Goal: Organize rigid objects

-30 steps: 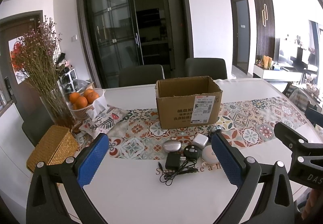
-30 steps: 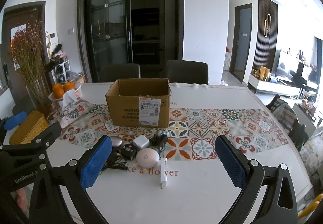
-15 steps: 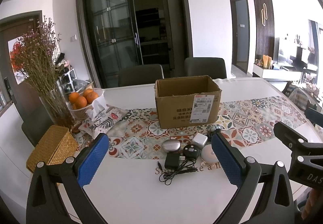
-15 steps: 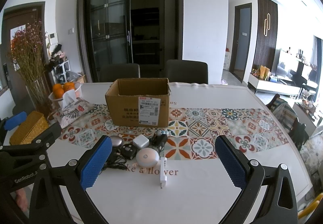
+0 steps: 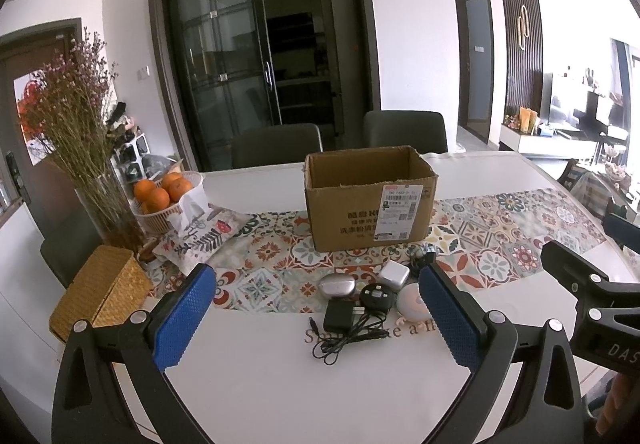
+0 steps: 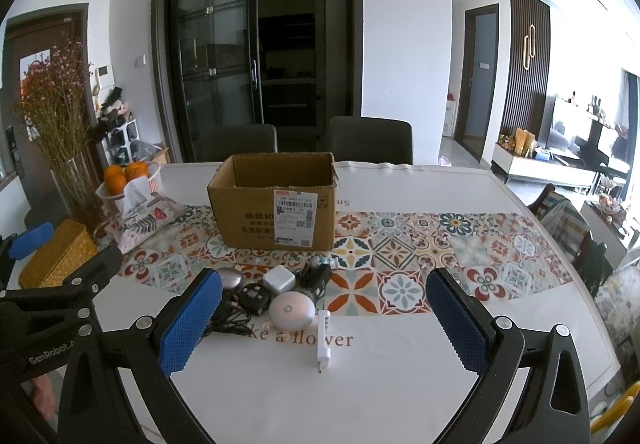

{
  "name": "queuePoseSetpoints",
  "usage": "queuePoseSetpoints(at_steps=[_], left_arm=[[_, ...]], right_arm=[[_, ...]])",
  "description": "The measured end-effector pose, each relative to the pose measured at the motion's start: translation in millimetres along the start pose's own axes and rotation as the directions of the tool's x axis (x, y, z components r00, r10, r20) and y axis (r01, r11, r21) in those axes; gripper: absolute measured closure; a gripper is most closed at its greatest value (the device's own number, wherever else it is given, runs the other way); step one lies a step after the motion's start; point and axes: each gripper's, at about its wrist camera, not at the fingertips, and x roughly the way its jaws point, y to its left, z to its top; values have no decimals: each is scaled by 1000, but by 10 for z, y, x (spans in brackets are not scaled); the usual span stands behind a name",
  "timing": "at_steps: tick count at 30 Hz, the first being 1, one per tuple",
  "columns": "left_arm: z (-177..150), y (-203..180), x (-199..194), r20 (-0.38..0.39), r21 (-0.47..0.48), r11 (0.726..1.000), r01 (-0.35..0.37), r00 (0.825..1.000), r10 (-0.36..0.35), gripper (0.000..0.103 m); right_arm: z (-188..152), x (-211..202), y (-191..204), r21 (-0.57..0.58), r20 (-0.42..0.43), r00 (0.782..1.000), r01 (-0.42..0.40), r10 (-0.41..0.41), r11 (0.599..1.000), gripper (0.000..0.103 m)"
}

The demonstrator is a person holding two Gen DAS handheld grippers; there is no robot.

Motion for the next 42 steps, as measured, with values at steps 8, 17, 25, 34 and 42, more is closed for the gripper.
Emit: queuePoseSetpoints(at_steps=[8, 17, 25, 34, 42], left_arm=[[-88, -54, 165, -66, -3, 1000, 23, 998, -23, 0], [-234, -106, 506, -191, 15, 999, 51, 980, -48, 0], [-363, -163, 858, -279, 39, 998, 40, 960, -28, 0], [-426, -215, 1193, -329, 47, 998, 34, 944, -17, 0], [-493, -258, 1488, -363, 63, 998, 24, 932, 1, 0]], right_arm=[[-88, 118, -36, 7, -38, 999, -2, 2, 1000, 1], [-238, 470, -83, 30, -136, 990, -38, 42, 999, 5], [-434, 946, -96, 73, -279, 955, -84, 102, 994, 29], [-638, 1436, -129, 113, -402, 906, -93, 131, 989, 52], [-739, 1785, -147, 127, -492, 861, -74, 128, 989, 64]])
